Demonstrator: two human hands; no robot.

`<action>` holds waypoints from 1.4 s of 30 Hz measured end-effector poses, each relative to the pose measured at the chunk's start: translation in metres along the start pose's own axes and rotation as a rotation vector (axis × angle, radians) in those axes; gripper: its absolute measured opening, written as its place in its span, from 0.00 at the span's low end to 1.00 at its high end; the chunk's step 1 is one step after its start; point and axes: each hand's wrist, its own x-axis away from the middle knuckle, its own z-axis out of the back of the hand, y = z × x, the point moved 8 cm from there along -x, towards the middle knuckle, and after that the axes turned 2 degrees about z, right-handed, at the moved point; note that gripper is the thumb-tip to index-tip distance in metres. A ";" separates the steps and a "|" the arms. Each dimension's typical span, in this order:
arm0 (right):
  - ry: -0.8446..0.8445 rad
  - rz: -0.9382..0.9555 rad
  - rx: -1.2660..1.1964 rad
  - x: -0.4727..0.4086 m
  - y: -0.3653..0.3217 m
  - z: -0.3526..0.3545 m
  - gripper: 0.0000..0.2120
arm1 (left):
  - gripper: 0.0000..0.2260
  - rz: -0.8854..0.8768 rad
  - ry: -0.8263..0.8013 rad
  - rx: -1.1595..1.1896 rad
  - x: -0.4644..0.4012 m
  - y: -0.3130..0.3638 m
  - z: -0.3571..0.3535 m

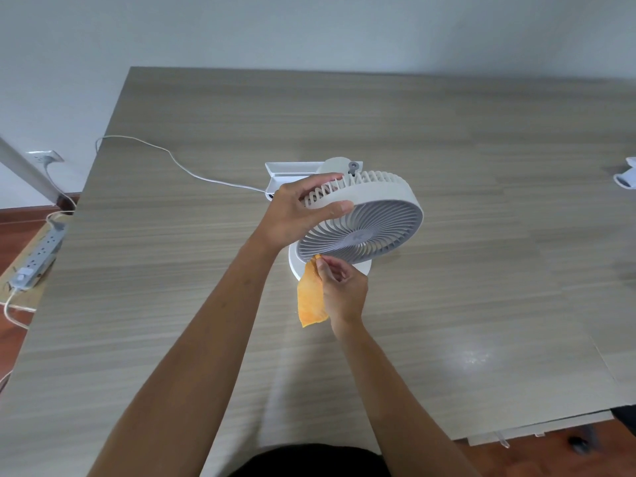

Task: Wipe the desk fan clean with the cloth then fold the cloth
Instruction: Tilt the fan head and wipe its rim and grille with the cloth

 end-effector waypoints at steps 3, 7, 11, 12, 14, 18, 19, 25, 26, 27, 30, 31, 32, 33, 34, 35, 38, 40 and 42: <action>0.086 -0.038 -0.031 -0.003 0.002 0.010 0.05 | 0.21 0.006 -0.002 0.003 0.000 -0.001 0.000; 0.025 -0.025 -0.021 0.002 -0.001 -0.001 0.05 | 0.21 0.002 -0.003 -0.012 0.000 0.001 -0.001; -0.084 0.003 0.027 0.010 -0.004 -0.018 0.02 | 0.20 -0.005 -0.003 -0.013 0.000 0.002 -0.002; -0.080 0.006 0.036 0.009 -0.005 -0.017 0.02 | 0.20 0.001 -0.006 -0.006 0.000 0.001 -0.002; -0.029 -0.007 0.022 0.006 -0.005 -0.009 0.02 | 0.20 0.013 -0.005 0.011 0.001 0.000 -0.002; 0.101 -0.071 -0.057 0.000 0.001 0.008 0.02 | 0.21 0.012 -0.011 0.012 0.001 0.001 -0.003; 0.103 -0.081 -0.069 0.001 0.001 0.007 0.02 | 0.21 0.011 -0.010 0.008 0.001 0.002 -0.003; -0.024 -0.064 -0.043 0.011 -0.002 -0.014 0.02 | 0.21 0.007 -0.010 0.000 0.002 -0.001 -0.003; -0.029 -0.059 -0.009 0.010 -0.002 -0.014 0.03 | 0.21 0.013 -0.008 0.005 0.002 -0.002 -0.001; -0.033 -0.060 0.037 0.007 -0.001 -0.012 0.02 | 0.21 0.019 -0.004 0.008 0.002 -0.002 0.000; 0.002 -0.116 0.190 -0.001 0.007 0.004 0.02 | 0.21 0.027 0.000 0.012 0.002 -0.002 0.000; 0.028 -0.132 0.189 -0.004 0.009 0.010 0.01 | 0.21 0.028 -0.001 0.013 0.002 -0.002 -0.001; 0.049 -0.142 0.168 -0.007 0.011 0.015 0.01 | 0.21 0.027 0.000 0.011 0.002 -0.002 -0.002; 0.054 -0.151 0.138 -0.009 0.011 0.017 0.03 | 0.21 0.024 0.001 0.007 0.002 -0.001 -0.002; 0.041 -0.164 0.101 -0.010 0.012 0.016 0.03 | 0.21 0.022 0.003 0.002 0.002 0.000 -0.002; 0.017 -0.178 0.060 -0.010 0.012 0.014 0.03 | 0.21 0.018 0.005 -0.003 0.002 0.000 -0.002; -0.037 -0.219 -0.063 -0.007 0.016 0.008 0.02 | 0.22 0.007 0.006 -0.023 0.001 0.002 -0.002; -0.038 -0.238 -0.142 -0.002 0.020 0.008 0.03 | 0.22 0.003 0.005 -0.035 0.001 0.002 -0.002; -0.026 -0.222 -0.168 0.001 0.022 0.009 0.04 | 0.21 0.010 0.010 -0.029 0.001 0.001 -0.002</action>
